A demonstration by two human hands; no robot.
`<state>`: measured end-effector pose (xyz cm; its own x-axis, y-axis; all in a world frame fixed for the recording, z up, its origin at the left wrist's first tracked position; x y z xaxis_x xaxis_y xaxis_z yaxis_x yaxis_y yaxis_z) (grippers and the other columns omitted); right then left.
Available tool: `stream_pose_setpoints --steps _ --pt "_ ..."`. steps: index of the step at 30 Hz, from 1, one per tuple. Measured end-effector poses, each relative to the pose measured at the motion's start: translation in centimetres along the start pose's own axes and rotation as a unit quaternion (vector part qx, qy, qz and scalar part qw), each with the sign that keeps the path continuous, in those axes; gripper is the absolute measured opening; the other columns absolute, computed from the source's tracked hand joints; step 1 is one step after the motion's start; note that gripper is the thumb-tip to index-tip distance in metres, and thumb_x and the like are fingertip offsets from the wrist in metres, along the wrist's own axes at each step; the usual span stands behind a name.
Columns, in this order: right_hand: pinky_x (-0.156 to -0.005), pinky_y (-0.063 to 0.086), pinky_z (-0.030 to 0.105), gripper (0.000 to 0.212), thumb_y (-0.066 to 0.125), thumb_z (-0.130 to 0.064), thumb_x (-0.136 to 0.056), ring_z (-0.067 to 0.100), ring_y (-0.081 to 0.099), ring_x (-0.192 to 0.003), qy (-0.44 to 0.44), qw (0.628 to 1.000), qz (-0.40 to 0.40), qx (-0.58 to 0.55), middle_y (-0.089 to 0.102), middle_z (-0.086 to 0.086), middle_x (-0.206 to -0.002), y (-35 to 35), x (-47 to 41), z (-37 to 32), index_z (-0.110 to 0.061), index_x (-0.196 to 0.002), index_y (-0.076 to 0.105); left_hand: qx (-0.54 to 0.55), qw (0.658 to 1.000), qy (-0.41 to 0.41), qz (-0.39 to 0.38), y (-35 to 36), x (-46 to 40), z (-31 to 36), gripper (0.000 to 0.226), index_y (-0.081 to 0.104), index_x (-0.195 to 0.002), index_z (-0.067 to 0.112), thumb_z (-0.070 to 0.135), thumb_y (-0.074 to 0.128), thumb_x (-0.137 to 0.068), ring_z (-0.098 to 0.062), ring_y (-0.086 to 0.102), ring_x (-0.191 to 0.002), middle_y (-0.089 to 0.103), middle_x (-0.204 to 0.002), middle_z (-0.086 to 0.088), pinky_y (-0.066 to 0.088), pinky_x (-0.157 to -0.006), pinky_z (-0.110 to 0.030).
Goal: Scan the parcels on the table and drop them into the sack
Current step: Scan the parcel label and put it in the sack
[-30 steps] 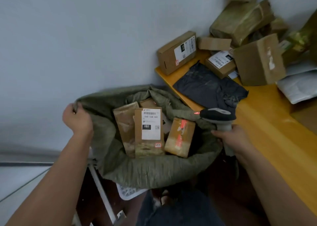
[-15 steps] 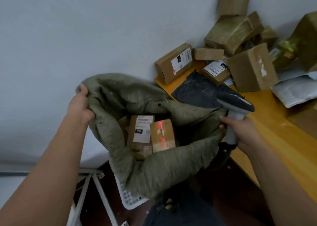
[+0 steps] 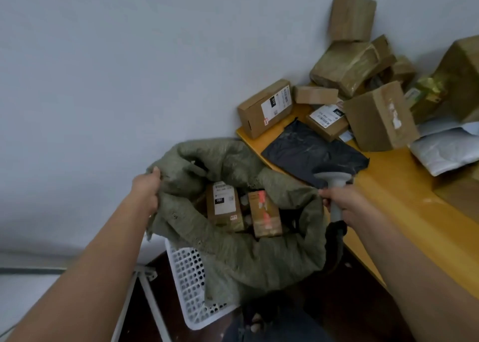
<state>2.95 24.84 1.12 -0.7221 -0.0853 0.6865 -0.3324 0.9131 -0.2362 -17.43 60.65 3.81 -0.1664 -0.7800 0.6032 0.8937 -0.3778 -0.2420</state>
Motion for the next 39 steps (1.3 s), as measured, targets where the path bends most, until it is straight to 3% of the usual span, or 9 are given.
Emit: stream_pose_setpoints --steps 7,15,22,25,27,30,33,35,39 --pt "-0.048 0.048 0.019 0.015 0.063 -0.002 -0.091 0.007 0.052 -0.048 -0.086 0.964 -0.079 -0.238 0.058 -0.002 -0.064 -2.4 1.7 -3.3 -0.013 -0.082 0.059 0.273 0.954 0.121 -0.019 -2.8 -1.7 9.5 0.039 0.063 -0.121 0.018 0.046 0.050 -0.098 -0.025 0.070 -0.097 0.072 -0.111 -0.005 0.058 -0.075 -0.049" --pt "-0.054 0.042 0.036 0.018 0.072 -0.005 -0.087 0.022 0.051 -0.058 0.044 0.998 0.049 -0.007 0.053 0.011 -0.070 -0.6 0.5 3.4 -0.006 -0.092 0.055 -0.038 0.998 0.017 0.047 1.8 -4.0 -1.3 0.048 0.048 -0.135 0.000 0.027 0.058 -0.097 -0.032 0.054 -0.122 0.054 -0.136 -0.014 0.046 -0.103 -0.042" --pt "-0.049 0.046 0.022 0.011 0.066 -0.001 -0.089 0.007 0.050 -0.048 -0.092 0.960 -0.009 -0.264 0.059 -0.003 -0.066 -4.2 1.0 -1.8 -0.011 -0.093 0.064 -0.127 0.967 0.215 0.050 2.2 -4.0 4.0 0.032 0.041 -0.066 0.015 0.020 0.054 -0.095 -0.018 0.040 -0.061 0.041 -0.066 -0.004 0.038 -0.064 -0.032" --pt "-0.049 0.046 0.026 0.015 0.069 -0.006 -0.089 0.013 0.050 -0.055 -0.066 0.981 0.084 -0.159 0.055 0.003 -0.072 -4.9 -0.2 -0.8 -0.007 -0.101 0.061 -0.232 0.942 0.241 0.038 3.4 -3.7 1.8 0.013 0.056 -0.096 0.004 0.014 0.058 -0.088 -0.030 0.058 -0.089 0.059 -0.094 -0.014 0.046 -0.078 -0.036" --pt "-0.055 0.043 0.035 0.020 0.071 -0.008 -0.088 0.020 0.049 -0.060 -0.013 0.993 0.106 -0.045 0.054 0.009 -0.073 -4.5 -0.8 1.4 -0.004 -0.103 0.058 -0.328 0.916 0.228 0.040 4.6 -3.3 -1.2 0.063 0.039 -0.136 0.001 0.017 0.068 -0.083 -0.040 0.049 -0.118 0.045 -0.133 -0.022 0.043 -0.097 -0.046" --pt "-0.055 0.040 0.038 0.022 0.072 -0.010 -0.088 0.022 0.050 -0.060 0.023 0.996 0.082 0.007 0.055 0.011 -0.072 -3.3 -0.8 4.4 -0.003 -0.103 0.058 -0.560 0.718 0.406 0.075 5.9 -1.8 -5.0 0.088 0.028 -0.146 0.009 0.022 0.077 -0.073 -0.043 0.036 -0.124 0.032 -0.146 -0.023 0.030 -0.101 -0.056" --pt "-0.055 0.041 0.036 0.025 0.073 -0.009 -0.087 0.020 0.051 -0.060 0.020 0.997 0.072 0.003 0.058 0.010 -0.075 -2.5 -0.6 5.8 -0.004 -0.109 0.060 -0.654 0.508 0.554 -0.086 8.2 -0.1 -9.0 0.053 0.060 -0.126 0.015 0.026 0.074 -0.077 -0.037 0.036 -0.133 0.046 -0.144 -0.011 0.026 -0.110 -0.059" --pt "-0.059 0.043 0.036 0.026 0.072 -0.008 -0.087 0.020 0.051 -0.061 0.014 0.997 0.073 0.003 0.058 0.010 -0.075 -2.1 -0.6 6.1 -0.003 -0.110 0.061 -0.706 0.403 0.547 -0.199 9.3 1.0 -11.6 0.040 0.064 -0.123 0.022 0.043 0.056 -0.090 -0.027 0.019 -0.147 0.038 -0.153 -0.002 -0.004 -0.119 -0.052" --pt "-0.064 0.044 0.038 0.028 0.073 -0.011 -0.088 0.020 0.054 -0.064 0.001 0.997 0.078 0.025 0.060 0.009 -0.078 -2.4 -0.8 6.3 -0.007 -0.113 0.060 -0.825 0.332 0.412 -0.198 7.1 -0.7 -16.2 0.051 0.050 -0.140 0.021 0.044 0.049 -0.094 -0.030 0.002 -0.151 0.017 -0.162 -0.009 -0.016 -0.116 -0.051"
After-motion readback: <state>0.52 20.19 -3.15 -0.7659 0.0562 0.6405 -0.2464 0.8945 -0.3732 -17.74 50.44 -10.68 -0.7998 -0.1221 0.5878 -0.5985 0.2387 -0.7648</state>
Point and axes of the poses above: each hand's wrist, its own x-axis away from the middle knuckle, its own y-axis out of the palm, z = x × y, the point moved 3 cm from there along -x, towards the middle knuckle
